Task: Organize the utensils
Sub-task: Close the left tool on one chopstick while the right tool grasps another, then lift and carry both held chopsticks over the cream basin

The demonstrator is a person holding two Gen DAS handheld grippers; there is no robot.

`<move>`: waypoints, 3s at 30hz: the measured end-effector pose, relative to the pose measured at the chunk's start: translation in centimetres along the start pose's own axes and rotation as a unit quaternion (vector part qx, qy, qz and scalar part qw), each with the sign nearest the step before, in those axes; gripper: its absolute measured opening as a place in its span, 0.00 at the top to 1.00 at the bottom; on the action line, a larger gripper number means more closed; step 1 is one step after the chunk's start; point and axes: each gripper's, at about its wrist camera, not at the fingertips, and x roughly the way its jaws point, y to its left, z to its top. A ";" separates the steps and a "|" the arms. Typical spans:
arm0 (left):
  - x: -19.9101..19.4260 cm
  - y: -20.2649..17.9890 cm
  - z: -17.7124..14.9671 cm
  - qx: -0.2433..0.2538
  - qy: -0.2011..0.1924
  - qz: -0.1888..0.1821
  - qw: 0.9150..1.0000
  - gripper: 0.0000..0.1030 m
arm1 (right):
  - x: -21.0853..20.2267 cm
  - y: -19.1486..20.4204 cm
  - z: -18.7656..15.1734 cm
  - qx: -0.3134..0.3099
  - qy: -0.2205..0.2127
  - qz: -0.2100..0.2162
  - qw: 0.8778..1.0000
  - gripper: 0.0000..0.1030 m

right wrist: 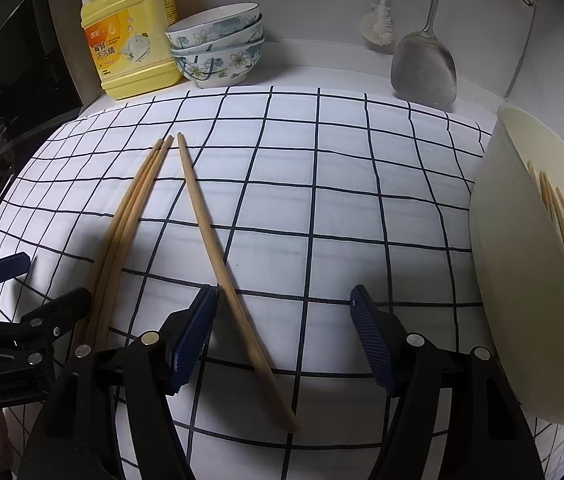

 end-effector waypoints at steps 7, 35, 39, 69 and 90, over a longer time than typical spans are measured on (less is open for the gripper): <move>0.6 0.8 0.7 -0.014 0.002 0.034 0.999 0.05 | 0.0 0.1 0.2 -0.008 -0.002 0.008 1.000 0.36; 2.1 -0.5 5.6 -0.014 -0.027 0.010 0.999 0.83 | 1.3 1.9 2.2 -0.051 -0.011 0.031 0.998 0.63; 1.7 -0.6 4.9 0.002 -0.029 -0.005 1.000 0.92 | 1.2 2.2 2.2 -0.055 -0.009 0.028 0.998 0.92; -11.2 -5.7 4.3 0.151 -0.066 -0.172 0.971 0.93 | -14.8 -2.5 -1.4 0.131 -0.075 -0.018 0.988 0.94; -7.7 -32.9 11.4 0.212 -0.049 -0.232 0.948 0.93 | -13.4 -26.1 -1.5 0.220 -0.070 -0.049 0.972 0.94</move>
